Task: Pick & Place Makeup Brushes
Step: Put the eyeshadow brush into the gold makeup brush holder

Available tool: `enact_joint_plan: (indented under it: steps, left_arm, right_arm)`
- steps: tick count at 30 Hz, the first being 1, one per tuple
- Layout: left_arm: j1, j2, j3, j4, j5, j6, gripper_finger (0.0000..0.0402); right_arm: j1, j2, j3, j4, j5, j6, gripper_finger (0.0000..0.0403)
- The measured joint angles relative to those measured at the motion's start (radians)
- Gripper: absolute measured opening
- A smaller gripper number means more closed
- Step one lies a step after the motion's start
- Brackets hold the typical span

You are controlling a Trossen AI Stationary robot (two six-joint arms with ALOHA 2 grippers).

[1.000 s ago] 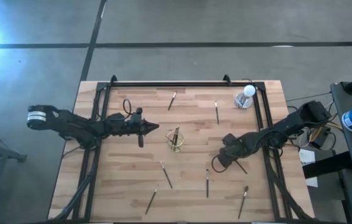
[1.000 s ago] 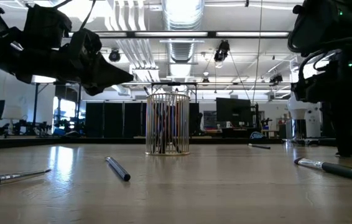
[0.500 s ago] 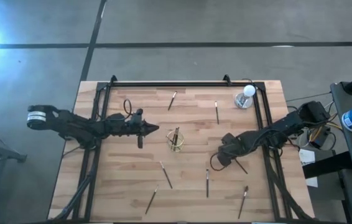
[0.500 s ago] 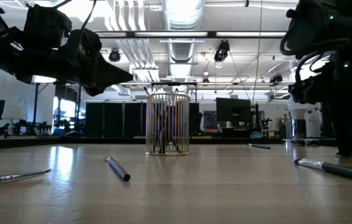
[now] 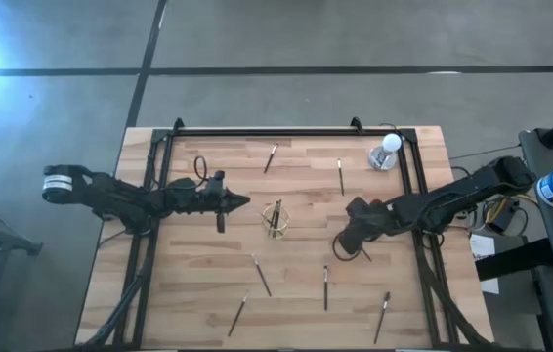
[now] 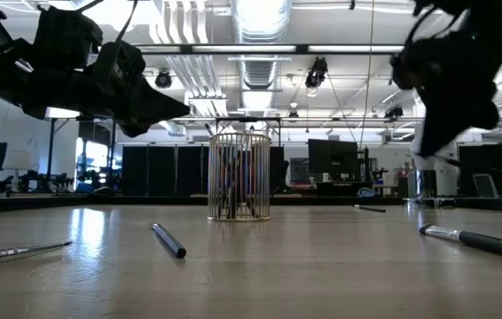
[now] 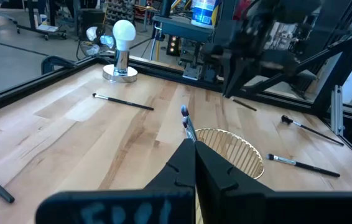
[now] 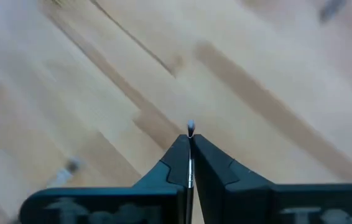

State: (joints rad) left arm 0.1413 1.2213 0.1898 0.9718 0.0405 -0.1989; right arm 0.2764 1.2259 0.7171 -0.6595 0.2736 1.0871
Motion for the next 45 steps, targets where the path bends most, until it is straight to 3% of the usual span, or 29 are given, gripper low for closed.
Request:
enact_joint_plan:
  steps: [4,9,16,21,30,37,45]
  left_arm:
    - [0.0,0.0,0.0,0.0,-0.003,0.0,0.0]
    - [0.0,0.0,0.0,0.004,-0.024,-0.003,0.0]
    - [0.001,0.0,0.001,0.02,-0.034,-0.009,0.0]
    - [0.001,0.0,0.001,0.037,-0.034,-0.01,0.0]
    - [0.0,0.0,0.001,0.041,-0.042,-0.01,0.0]
    - [0.001,0.0,0.001,0.041,-0.042,-0.01,0.0]
    - [0.001,0.0,0.001,0.04,-0.042,-0.01,0.0]
  right_arm:
    - [0.0,-0.038,0.015,0.147,0.099,-0.114,0.0011]
    - [-0.019,-0.035,-0.002,0.518,0.153,-0.374,0.0011]
    - [-0.103,0.058,-0.014,1.055,0.14,-0.758,0.0011]
    - [-0.178,0.194,-0.009,1.383,0.055,-0.911,0.0011]
    - [-0.217,0.427,-0.003,1.679,0.029,-0.938,0.0011]
    - [-0.216,0.563,-0.002,1.772,0.04,-0.882,0.0011]
    - [-0.218,0.623,-0.002,1.793,0.075,-0.817,0.0012]
